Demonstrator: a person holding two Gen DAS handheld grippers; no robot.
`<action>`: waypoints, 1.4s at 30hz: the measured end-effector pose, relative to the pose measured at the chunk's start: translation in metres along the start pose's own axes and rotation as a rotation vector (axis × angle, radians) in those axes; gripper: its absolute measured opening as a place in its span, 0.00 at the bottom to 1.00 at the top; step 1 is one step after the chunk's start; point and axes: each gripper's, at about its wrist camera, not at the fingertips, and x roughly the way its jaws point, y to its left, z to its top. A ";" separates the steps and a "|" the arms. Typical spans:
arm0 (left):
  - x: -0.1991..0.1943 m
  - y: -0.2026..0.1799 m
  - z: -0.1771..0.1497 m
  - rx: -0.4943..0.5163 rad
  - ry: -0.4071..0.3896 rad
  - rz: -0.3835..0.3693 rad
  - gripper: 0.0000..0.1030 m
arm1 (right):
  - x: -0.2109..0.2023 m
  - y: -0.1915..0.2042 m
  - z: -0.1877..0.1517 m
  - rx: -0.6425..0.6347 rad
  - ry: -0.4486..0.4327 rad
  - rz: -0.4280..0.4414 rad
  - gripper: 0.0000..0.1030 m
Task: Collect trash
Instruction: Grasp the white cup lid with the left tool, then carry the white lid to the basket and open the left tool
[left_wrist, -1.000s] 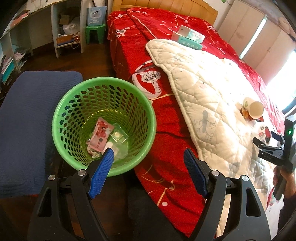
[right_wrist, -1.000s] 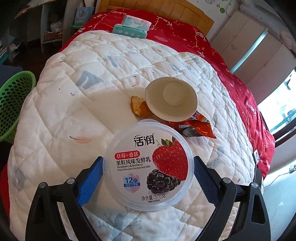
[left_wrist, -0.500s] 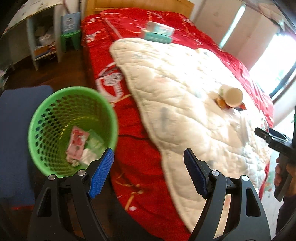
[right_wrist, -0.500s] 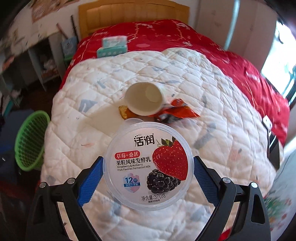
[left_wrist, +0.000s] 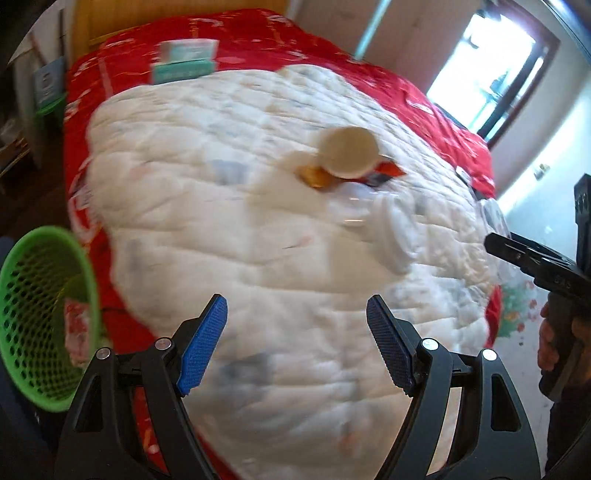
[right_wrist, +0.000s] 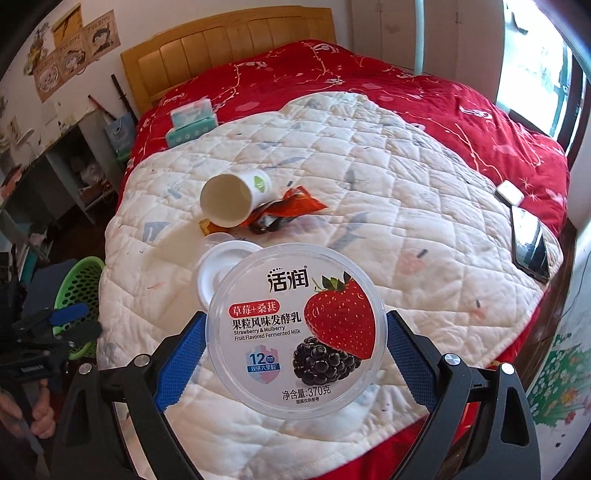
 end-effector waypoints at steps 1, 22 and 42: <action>0.004 -0.009 0.002 0.016 0.003 -0.002 0.75 | -0.002 -0.004 -0.001 0.008 -0.003 0.002 0.88; 0.087 -0.117 0.027 0.301 0.043 0.136 0.88 | -0.019 -0.056 -0.005 0.092 -0.054 0.056 0.88; 0.102 -0.122 0.034 0.279 0.010 0.195 0.77 | -0.014 -0.059 -0.004 0.099 -0.053 0.070 0.88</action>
